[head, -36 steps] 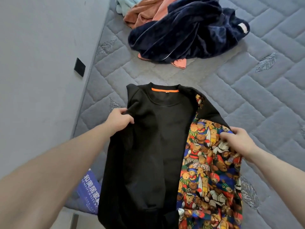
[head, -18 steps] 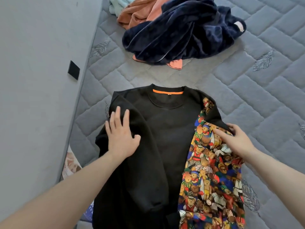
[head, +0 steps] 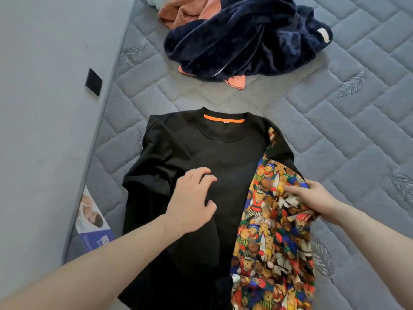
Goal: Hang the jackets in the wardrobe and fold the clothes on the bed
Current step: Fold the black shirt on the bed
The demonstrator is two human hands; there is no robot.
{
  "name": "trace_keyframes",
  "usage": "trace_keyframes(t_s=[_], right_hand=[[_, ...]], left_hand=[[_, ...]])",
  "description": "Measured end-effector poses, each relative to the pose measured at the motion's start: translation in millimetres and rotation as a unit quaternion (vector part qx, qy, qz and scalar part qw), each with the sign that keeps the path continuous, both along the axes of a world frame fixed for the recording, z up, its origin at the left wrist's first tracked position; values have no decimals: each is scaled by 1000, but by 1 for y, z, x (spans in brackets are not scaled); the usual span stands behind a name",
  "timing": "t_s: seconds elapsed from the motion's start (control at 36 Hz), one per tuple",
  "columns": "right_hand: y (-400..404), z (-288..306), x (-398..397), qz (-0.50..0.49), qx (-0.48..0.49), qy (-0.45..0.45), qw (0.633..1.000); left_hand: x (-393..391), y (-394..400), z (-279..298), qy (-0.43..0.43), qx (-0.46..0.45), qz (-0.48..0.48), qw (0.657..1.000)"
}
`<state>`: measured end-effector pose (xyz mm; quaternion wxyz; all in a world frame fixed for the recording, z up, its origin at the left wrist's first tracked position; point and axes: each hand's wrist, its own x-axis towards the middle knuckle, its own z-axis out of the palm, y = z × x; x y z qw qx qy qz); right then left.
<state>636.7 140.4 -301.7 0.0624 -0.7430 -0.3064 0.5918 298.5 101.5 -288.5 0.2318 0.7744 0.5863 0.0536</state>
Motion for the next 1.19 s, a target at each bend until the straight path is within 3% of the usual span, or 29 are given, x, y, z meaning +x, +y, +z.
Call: trace_keyframes(t_s=[0.08,0.17,0.31,0.39,0.47,0.64,0.75,0.83,0.89,0.97,1.08,1.19], right_hand=[[-10,3,-12,-12,29,29,999],[-23,-2,-19,-16,77,-19,997],[-34,-9,-12,40,39,-130,990],[-33,-13,-3,41,40,-133,989],[-29,-12,3,28,68,-103,992],[-23,5,11,-54,102,19,993],[-35,8,1,-112,76,110,985],[-54,-3,-2,-43,107,-16,993],[-63,-11,0,-12,112,-111,987],[-66,-18,4,-20,96,-145,985],[-50,-20,6,-5,138,-144,980],[-7,-19,-3,-9,185,-123,975]], left_hand=[[35,-39,14,-53,-49,-57,996],[73,-81,18,-67,-161,-84,981],[129,-132,4,41,-344,-107,932],[146,-151,-8,94,-386,-112,911],[149,-160,-15,153,-367,-122,909],[110,-163,-6,118,-337,-79,931],[64,-168,-2,175,-324,-66,927],[45,-163,-4,214,-361,-92,903],[48,-151,-2,185,-411,-90,888],[63,-124,3,101,-442,-11,891],[68,-69,1,21,-274,144,951],[37,-3,-10,9,-147,306,941]])
